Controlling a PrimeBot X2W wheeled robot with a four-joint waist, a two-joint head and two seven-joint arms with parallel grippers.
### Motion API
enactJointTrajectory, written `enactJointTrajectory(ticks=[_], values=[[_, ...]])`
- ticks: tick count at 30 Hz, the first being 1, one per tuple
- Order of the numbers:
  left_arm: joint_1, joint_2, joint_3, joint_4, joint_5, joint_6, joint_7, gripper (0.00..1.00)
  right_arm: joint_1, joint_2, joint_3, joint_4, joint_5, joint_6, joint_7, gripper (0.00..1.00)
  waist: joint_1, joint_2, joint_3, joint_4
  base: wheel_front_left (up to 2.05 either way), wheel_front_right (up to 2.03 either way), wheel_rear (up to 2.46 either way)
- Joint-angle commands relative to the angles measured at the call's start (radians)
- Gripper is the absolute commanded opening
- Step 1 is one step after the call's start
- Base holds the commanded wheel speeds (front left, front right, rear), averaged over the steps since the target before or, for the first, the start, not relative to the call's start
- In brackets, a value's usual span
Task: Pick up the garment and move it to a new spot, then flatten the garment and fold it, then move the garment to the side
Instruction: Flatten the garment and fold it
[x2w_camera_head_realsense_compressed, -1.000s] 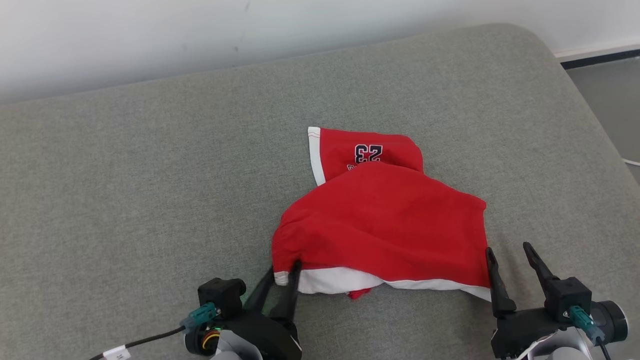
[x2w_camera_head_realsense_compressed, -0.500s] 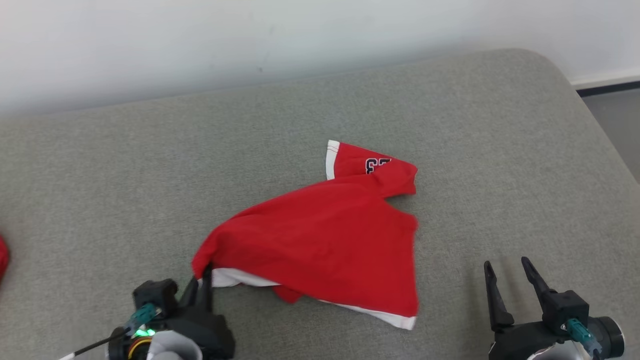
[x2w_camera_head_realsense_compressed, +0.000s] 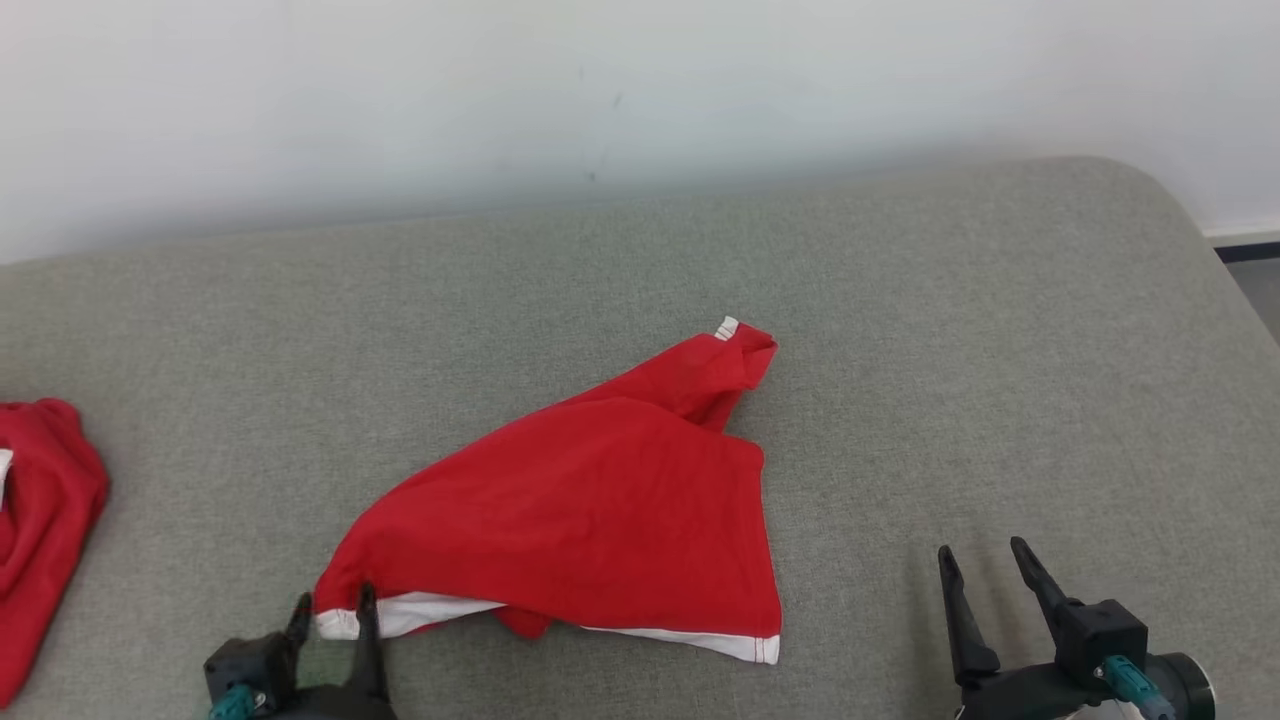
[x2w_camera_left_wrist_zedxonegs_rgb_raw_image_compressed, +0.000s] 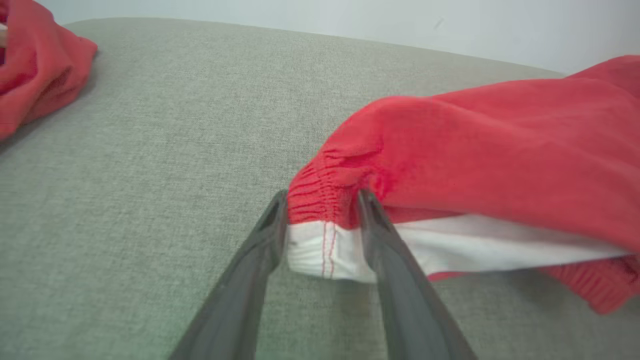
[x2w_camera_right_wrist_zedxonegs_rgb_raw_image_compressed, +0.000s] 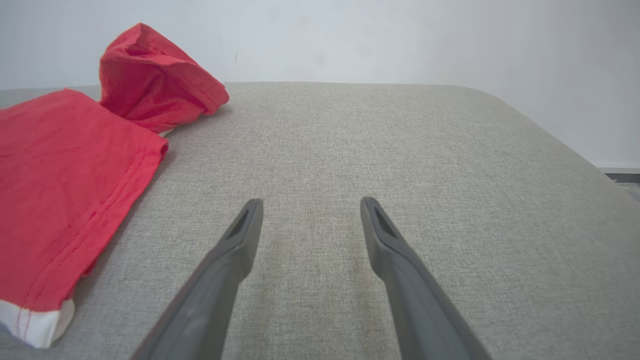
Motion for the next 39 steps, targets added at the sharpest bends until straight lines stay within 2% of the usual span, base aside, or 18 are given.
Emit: enactJointTrajectory(ticks=[1,7,11,21,29,31,32,33,34,38,39], values=[[0.026,-0.008,0.017,-0.019,0.021,0.003,-0.003,1.00,0.011,0.006,0.007,0.002,0.009,0.001,0.000,1.00,0.0000,-0.0001,-0.012,0.008,0.00,0.00,0.00],[0.107,-0.035,0.080,-0.091,0.076,0.009,-0.003,1.00,0.014,0.022,0.064,0.000,0.039,0.001,0.000,1.00,0.0000,-0.0001,-0.032,0.013,0.00,0.00,0.00],[0.151,-0.050,0.107,-0.140,0.110,-0.010,-0.003,1.00,0.007,0.034,0.135,0.011,0.079,0.001,0.000,1.00,0.0000,-0.0001,-0.030,0.031,0.00,0.00,0.00],[0.209,-0.072,0.108,-0.198,0.154,-0.038,-0.003,1.00,-0.033,0.032,0.322,0.136,0.200,0.001,0.000,1.00,0.0000,-0.0001,-0.028,0.110,0.00,0.00,0.00],[0.206,-0.073,0.103,-0.217,0.140,-0.031,-0.003,1.00,-0.057,0.022,0.339,0.196,0.256,0.001,0.000,0.99,0.0000,-0.0001,-0.025,0.128,0.00,0.00,0.00],[0.203,-0.073,0.099,-0.222,0.140,-0.031,-0.003,1.00,-0.062,0.021,0.337,0.205,0.265,0.001,0.000,0.83,0.0000,-0.0001,-0.022,0.129,0.00,0.00,0.00],[0.202,-0.073,0.097,-0.224,0.141,-0.029,-0.003,1.00,-0.064,0.021,0.336,0.209,0.268,0.001,0.000,0.61,0.0000,-0.0001,-0.020,0.130,0.00,0.00,0.00],[0.202,-0.073,0.097,-0.224,0.141,-0.029,-0.003,1.00,-0.064,0.021,0.336,0.209,0.268,0.001,0.000,0.61,0.0000,-0.0001,-0.020,0.130,0.00,0.00,0.00],[0.202,-0.073,0.095,-0.224,0.140,-0.028,-0.003,1.00,-0.068,0.021,0.335,0.214,0.271,0.001,0.000,0.47,0.0000,-0.0001,-0.019,0.131,0.00,0.00,0.00],[0.195,-0.073,0.085,-0.226,0.135,-0.026,-0.003,1.00,-0.073,0.020,0.327,0.227,0.278,0.001,0.000,0.36,0.0000,-0.0001,-0.013,0.135,0.00,0.00,0.00],[0.193,-0.073,0.083,-0.227,0.135,-0.025,-0.003,1.00,-0.073,0.018,0.323,0.226,0.276,0.001,0.000,0.29,0.0000,-0.0001,-0.011,0.137,0.00,0.00,0.00]])
